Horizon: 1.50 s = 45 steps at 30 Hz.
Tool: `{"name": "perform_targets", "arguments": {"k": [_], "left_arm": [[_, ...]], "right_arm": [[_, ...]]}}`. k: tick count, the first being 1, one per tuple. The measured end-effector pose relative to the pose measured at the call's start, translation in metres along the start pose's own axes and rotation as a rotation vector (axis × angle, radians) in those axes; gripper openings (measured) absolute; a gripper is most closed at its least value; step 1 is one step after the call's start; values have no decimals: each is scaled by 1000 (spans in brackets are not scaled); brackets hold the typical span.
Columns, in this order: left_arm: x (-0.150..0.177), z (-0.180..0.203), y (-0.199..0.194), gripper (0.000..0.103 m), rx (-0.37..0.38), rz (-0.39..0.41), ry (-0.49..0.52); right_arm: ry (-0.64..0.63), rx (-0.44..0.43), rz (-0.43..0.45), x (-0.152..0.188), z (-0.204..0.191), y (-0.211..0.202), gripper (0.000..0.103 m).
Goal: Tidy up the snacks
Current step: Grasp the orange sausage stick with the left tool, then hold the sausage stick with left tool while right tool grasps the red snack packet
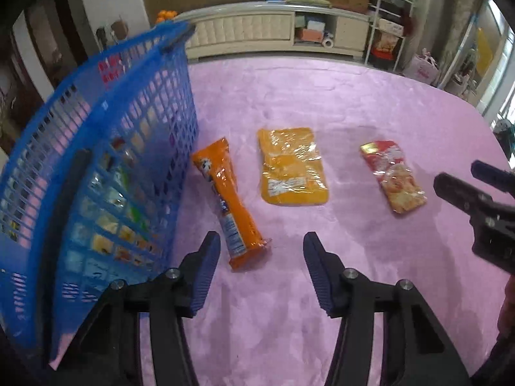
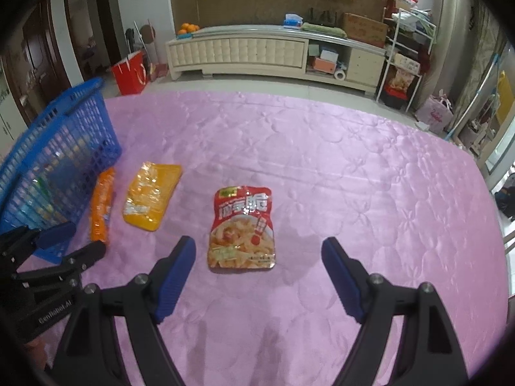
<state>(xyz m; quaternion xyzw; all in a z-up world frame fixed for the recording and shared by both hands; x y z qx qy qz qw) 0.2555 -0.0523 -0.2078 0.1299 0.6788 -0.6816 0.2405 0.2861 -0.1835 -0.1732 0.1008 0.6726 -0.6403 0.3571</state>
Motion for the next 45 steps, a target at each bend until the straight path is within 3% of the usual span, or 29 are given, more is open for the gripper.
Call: {"name": "perform_targets", "arguments": {"k": [5, 11, 14, 17, 27, 38, 42, 45], "left_arm": [[-3, -11, 21, 44, 7, -45, -36], [-8, -7, 31, 40, -25, -38, 3], [-13, -9, 33, 27, 3, -45, -25], [-17, -11, 35, 22, 17, -53, -56], [-16, -8, 24, 22, 34, -33, -60], [-15, -2, 1, 22, 48, 26, -2], [-16, 0, 2, 22, 63, 22, 6], [-17, 0, 4, 22, 79, 14, 2]], "right_arm": [[-21, 17, -6, -2, -6, 5, 84], [-18, 15, -11, -3, -6, 6, 84], [12, -8, -22, -3, -2, 8, 84], [29, 3, -28, -4, 3, 10, 84], [71, -4, -18, -12, 10, 7, 84], [118, -22, -136, -7, 13, 50, 84], [114, -11, -122, -8, 10, 56, 84], [116, -56, -103, -13, 4, 56, 84]]}}
Point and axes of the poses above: each gripper's, at about its wrist camera, not at the fingertips, and y roughly the way its jaws point, z to its right, x to its underside, the point moved 1 cm from there along y, roughly the way its jaws point, and after that the axes turned 5 degrees about x, right-handed, at the moved point
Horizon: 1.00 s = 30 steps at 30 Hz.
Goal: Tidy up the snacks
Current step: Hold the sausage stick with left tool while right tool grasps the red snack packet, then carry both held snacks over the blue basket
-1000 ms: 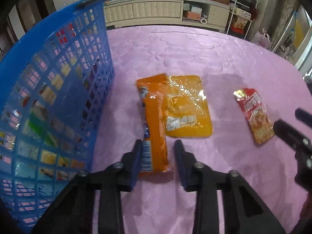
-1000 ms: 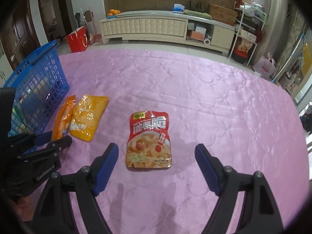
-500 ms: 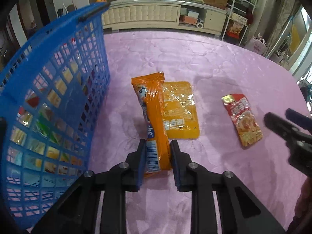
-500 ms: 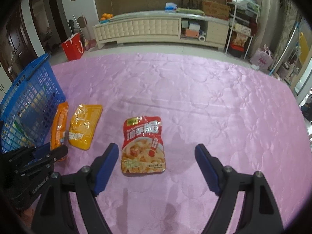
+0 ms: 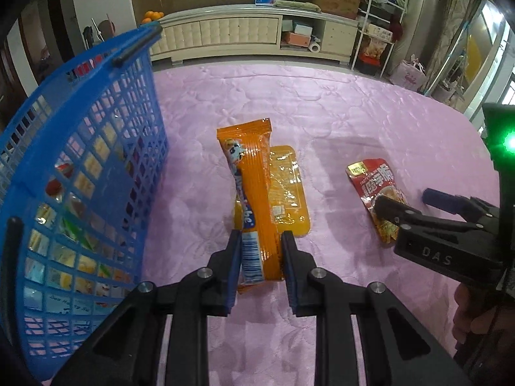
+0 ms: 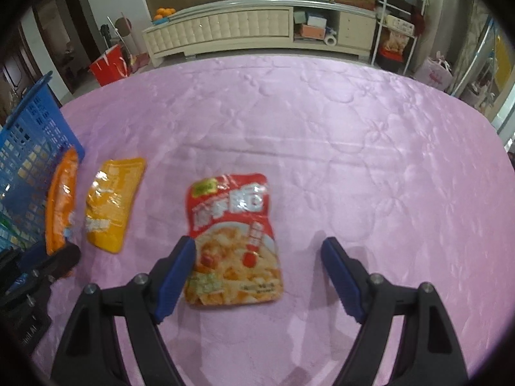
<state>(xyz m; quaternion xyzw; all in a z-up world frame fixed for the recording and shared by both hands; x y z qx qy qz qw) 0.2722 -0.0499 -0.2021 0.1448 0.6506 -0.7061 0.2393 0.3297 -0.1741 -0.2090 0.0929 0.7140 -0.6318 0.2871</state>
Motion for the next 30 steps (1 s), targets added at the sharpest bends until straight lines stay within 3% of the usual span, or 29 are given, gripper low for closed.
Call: {"name": "perform_targets", "arguments": {"k": [3, 6, 9, 16, 18, 25, 30], "left_arm": [[-1, 2, -1, 22, 5, 14, 24], [2, 0, 0, 22, 14, 8, 36], [3, -4, 1, 22, 17, 5, 33], [5, -10, 8, 22, 24, -11, 24], [4, -10, 8, 22, 25, -13, 24], [2, -7, 2, 22, 33, -1, 32], [3, -2, -18, 22, 48, 28, 54]], "right_arm": [[-29, -6, -4, -1, -10, 2, 84], [-104, 67, 0, 2, -22, 7, 84], [-96, 76, -4, 3, -22, 7, 80], [-180, 65, 50, 5, -33, 1, 28], [-220, 80, 64, 7, -39, 1, 23], [-174, 17, 60, 9, -36, -13, 20], [-185, 44, 100, 16, -45, -49, 20]]}}
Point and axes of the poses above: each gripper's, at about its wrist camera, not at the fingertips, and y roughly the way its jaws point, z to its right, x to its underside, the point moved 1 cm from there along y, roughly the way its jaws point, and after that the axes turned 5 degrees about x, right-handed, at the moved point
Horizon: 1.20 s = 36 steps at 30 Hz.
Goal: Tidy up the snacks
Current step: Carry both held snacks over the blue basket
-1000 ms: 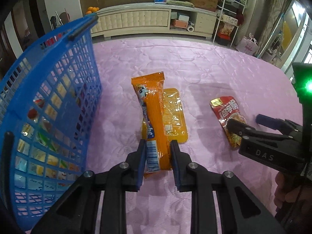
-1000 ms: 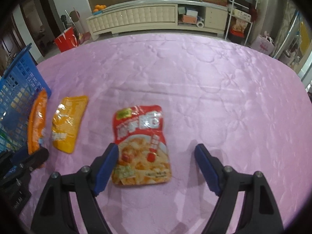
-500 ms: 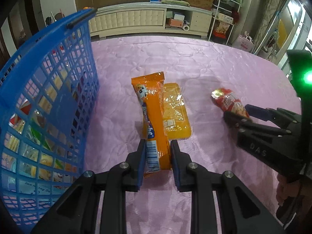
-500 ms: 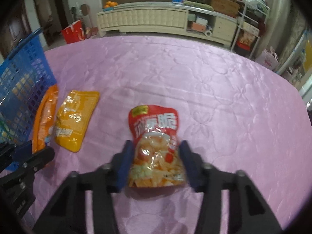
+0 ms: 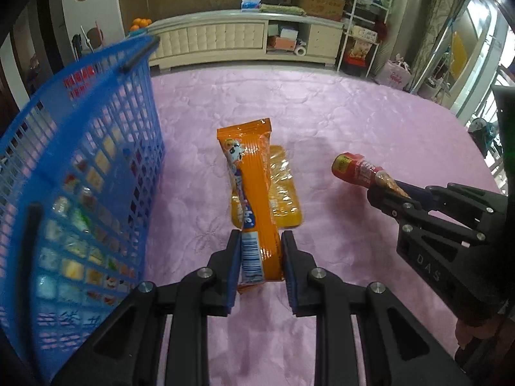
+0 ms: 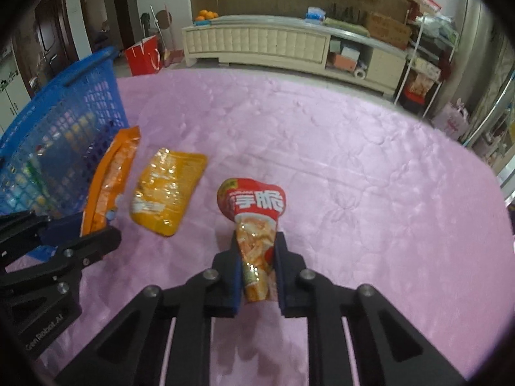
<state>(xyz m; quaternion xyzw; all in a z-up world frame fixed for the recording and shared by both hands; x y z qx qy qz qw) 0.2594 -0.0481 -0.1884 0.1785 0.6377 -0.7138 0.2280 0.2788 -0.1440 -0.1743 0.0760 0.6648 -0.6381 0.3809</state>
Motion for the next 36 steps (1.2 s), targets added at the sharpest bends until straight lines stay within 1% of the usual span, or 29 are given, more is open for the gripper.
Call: {"name": "perform_targets", "arguments": {"k": [2, 8, 16, 21, 24, 29, 36], "left_arm": [[0, 4, -12, 22, 9, 17, 8], [0, 15, -60, 22, 32, 93, 38], [5, 7, -111, 22, 64, 163, 38], [6, -7, -136, 22, 64, 196, 58], [8, -22, -150, 22, 64, 208, 65], [8, -52, -163, 22, 33, 223, 51], [6, -97, -176, 22, 9, 222, 36]], "right_arm": [[5, 12, 20, 0, -3, -16, 20], [15, 5, 76, -4, -10, -65, 20], [25, -3, 142, -18, -30, -114, 20], [22, -8, 176, -25, -49, -136, 20], [25, -12, 183, -27, -62, -143, 20], [11, -26, 203, -37, -84, -152, 20], [-12, -58, 218, -54, -114, -152, 20]]}}
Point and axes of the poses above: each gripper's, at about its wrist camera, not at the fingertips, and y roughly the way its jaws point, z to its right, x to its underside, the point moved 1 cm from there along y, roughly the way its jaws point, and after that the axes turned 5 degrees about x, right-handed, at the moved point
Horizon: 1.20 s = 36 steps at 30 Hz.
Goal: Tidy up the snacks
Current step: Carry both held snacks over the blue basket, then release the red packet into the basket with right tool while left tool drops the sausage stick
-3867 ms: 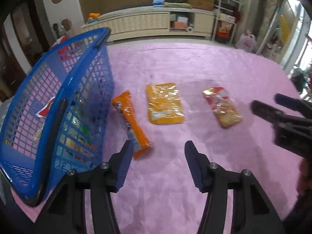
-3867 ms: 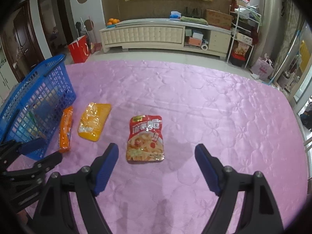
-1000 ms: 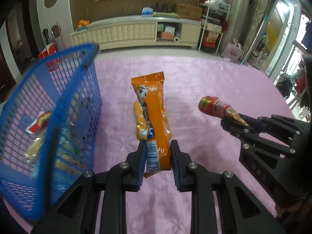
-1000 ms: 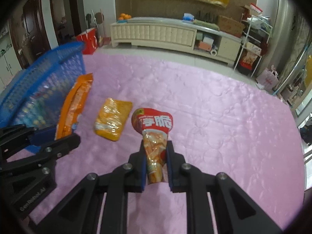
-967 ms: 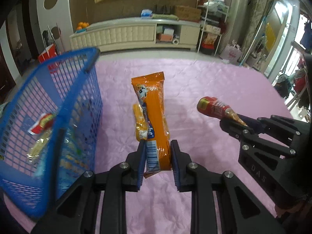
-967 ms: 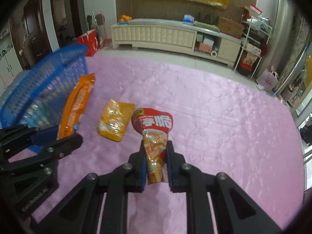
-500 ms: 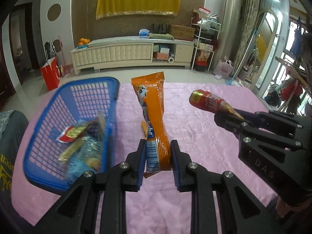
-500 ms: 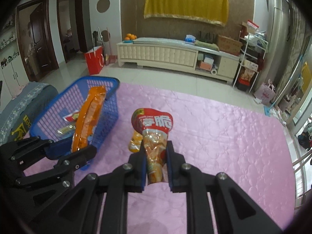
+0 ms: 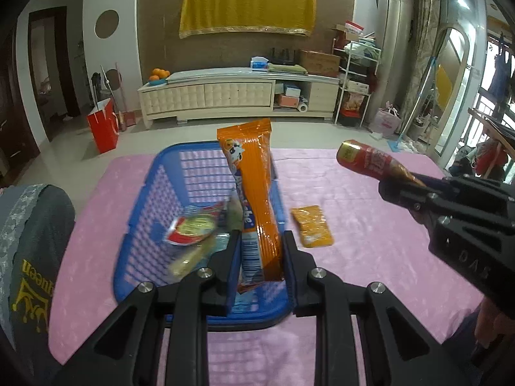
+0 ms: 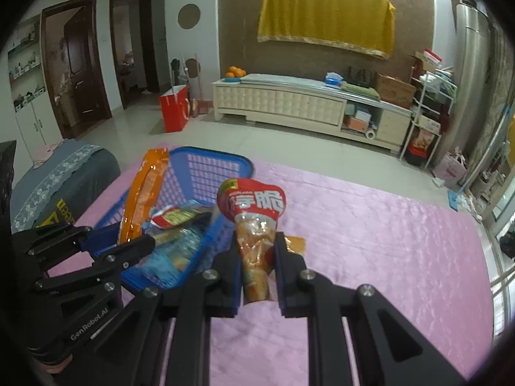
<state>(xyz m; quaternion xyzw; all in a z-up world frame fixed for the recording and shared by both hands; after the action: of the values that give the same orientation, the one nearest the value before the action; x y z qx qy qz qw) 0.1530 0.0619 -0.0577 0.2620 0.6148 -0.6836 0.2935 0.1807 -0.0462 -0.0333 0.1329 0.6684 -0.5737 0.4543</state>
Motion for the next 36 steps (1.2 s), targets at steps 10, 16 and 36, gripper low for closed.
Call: {"name": "perform_targets", "arguments": {"k": [10, 16, 36], "left_arm": [[-9, -49, -3, 22, -37, -23, 22], [-13, -72, -1, 22, -48, 4, 19], [-6, -100, 53, 22, 33, -103, -10]], "right_arm": [[-51, -34, -14, -25, -41, 23, 21], [-83, -29, -54, -32, -58, 45, 21], [-155, -24, -263, -29, -91, 126, 27]]}}
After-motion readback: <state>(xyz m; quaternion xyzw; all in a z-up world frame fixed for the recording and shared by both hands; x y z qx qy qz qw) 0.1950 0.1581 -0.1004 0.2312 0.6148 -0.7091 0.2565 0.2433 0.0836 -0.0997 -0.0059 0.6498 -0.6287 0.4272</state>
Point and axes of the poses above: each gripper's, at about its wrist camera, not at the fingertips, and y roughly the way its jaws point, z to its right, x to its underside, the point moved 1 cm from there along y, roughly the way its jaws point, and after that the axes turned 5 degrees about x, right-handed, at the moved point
